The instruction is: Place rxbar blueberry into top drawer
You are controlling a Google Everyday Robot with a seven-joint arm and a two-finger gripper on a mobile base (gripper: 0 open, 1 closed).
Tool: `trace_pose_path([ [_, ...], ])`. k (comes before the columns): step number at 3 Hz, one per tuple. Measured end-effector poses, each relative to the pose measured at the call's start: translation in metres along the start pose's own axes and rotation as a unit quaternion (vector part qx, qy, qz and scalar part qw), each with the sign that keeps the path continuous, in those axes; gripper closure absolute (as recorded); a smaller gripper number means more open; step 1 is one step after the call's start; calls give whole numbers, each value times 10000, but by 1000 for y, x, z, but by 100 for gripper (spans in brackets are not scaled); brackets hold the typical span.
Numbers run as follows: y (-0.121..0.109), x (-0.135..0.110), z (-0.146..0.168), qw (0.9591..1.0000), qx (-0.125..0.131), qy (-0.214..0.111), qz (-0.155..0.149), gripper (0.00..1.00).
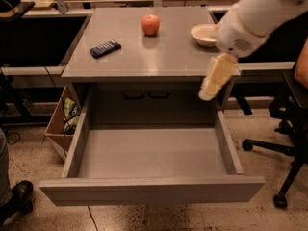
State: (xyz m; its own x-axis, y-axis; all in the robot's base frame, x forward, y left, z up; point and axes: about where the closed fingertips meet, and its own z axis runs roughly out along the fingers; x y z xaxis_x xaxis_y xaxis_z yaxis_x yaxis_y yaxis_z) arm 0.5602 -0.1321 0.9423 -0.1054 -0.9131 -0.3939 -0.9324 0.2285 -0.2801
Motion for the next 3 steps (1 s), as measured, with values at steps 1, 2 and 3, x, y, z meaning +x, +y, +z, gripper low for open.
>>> trace_pose_path([
  [1,-31,-31,43,9994,-35,-341,-43,0],
  [2,-59,-70,109,9971,-208,-729,19,0],
  [3,-59,-70,109,9971,-207,-730,20,0],
])
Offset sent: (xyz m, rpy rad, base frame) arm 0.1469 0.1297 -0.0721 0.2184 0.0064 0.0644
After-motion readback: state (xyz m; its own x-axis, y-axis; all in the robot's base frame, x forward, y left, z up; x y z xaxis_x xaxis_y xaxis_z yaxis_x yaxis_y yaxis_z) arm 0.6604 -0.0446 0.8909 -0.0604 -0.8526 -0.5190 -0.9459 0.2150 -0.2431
